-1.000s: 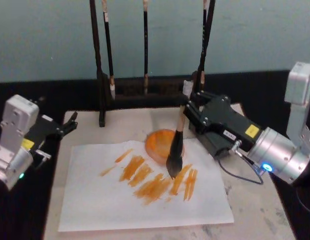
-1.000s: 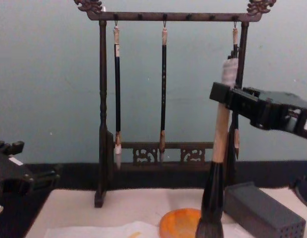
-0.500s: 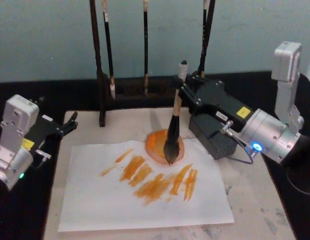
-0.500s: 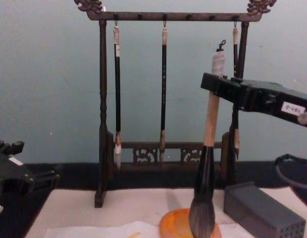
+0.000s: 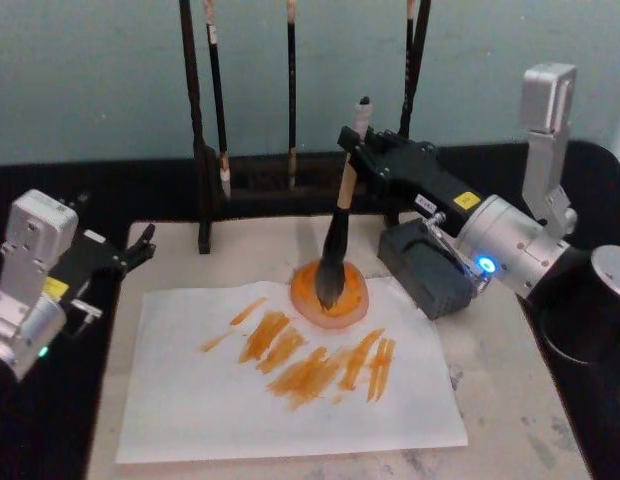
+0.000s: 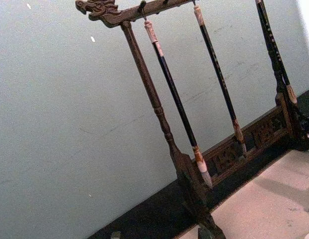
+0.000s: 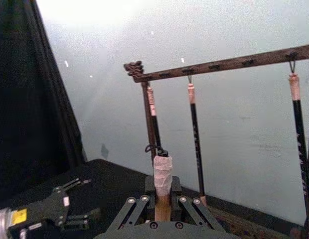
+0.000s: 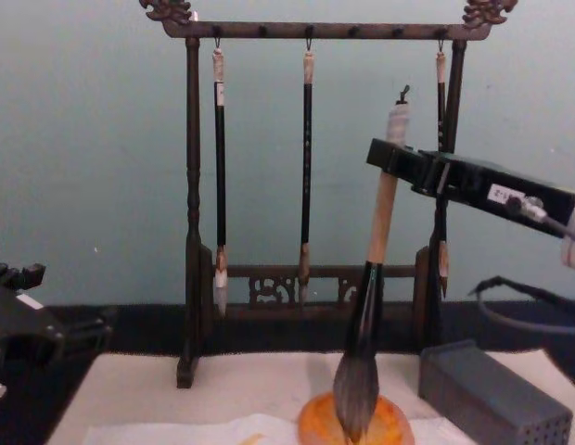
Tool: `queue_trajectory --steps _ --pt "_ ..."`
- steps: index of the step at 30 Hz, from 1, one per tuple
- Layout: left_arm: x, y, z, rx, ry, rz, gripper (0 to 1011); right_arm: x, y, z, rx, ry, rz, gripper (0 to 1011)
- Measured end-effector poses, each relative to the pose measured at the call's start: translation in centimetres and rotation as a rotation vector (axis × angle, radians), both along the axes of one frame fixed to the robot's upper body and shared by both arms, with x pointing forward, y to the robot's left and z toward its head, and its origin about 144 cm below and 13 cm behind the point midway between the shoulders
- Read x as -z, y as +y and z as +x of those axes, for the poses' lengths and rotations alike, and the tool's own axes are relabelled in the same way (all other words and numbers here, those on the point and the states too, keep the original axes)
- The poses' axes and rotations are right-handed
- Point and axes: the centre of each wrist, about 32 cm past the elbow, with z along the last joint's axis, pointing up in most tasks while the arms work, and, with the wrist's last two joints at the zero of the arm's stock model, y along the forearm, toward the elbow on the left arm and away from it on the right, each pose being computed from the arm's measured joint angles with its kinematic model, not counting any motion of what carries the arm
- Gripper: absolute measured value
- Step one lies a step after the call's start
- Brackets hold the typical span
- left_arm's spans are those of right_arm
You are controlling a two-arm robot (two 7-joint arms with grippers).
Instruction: Pick up the brush from the inkstone, write on the paper, then place the brush back to its original position.
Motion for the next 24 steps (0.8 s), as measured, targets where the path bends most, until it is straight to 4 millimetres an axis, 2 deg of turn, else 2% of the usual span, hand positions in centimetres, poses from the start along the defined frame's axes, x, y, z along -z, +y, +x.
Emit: queue_trajectory --steps 24 --pt "0.0 0.0 0.0 0.000 0.000 0.000 1001 1.4 1.2 2.1 0.107 0.093 0.099 185"
